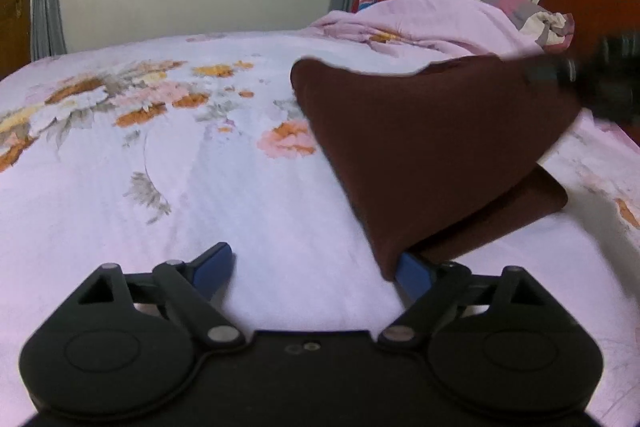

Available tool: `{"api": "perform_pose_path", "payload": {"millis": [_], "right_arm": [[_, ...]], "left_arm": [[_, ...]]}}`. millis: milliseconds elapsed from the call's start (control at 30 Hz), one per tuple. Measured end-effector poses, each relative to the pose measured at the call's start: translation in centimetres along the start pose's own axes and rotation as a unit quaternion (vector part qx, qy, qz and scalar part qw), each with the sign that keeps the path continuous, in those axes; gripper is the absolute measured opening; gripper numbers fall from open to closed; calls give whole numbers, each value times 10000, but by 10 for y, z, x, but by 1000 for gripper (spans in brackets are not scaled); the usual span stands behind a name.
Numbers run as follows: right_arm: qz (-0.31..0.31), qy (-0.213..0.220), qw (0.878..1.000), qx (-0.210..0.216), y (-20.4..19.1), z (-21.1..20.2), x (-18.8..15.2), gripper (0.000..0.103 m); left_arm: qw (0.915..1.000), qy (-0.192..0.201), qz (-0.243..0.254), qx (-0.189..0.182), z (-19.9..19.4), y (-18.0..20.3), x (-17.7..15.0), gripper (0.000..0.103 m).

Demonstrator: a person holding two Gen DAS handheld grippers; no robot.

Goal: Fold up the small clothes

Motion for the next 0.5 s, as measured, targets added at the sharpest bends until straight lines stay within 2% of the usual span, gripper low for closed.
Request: {"api": "perform_pose_path", "payload": {"millis": [33, 100, 133, 167, 200, 267, 333, 367, 433, 500], "right_arm": [[270, -259, 9990, -231, 24, 13, -13, 13], [798, -778, 9937, -117, 56, 36, -33, 13], [897, -680, 9936, 33, 61, 32, -34, 16], [946, -508, 9942, 44, 64, 22, -32, 30], [889, -265, 9957, -63, 66, 11, -27, 34], [723, 244, 9971, -42, 67, -11, -12, 34], [741, 248, 9969, -75, 72, -4, 6, 34], [782, 123, 9968, -76, 76, 7, 14, 39], [686, 11, 9975, -171, 79, 31, 27, 40], [668, -316, 9967, -345, 87, 57, 32, 41]], "left_arm": [[10000, -26, 17, 19, 2, 1, 0, 89], [9999, -69, 26, 84, 3, 1, 1, 89], [9999, -60, 3, 86, 2, 1, 1, 89], [10000, -69, -3, 70, 1, 1, 0, 89], [9999, -89, 5, 54, 0, 0, -1, 89], [10000, -73, -26, 4, 0, -2, -2, 90], [10000, -86, -50, 12, 2, -1, -2, 91], [9999, -81, -76, 22, 3, -1, -1, 90], [9999, -64, -132, 19, 3, 0, 0, 90], [9998, -79, -173, -2, 4, -1, -1, 91]]}}
Point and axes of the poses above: each gripper's, at about its wrist camera, not at the fingertips, and z roughly the way its jaws point, y to its right, x to its top, the point moved 7 cm from there along z, roughly the way its jaws point, and after that the axes turned 5 degrees about -y, right-handed, at the moved point
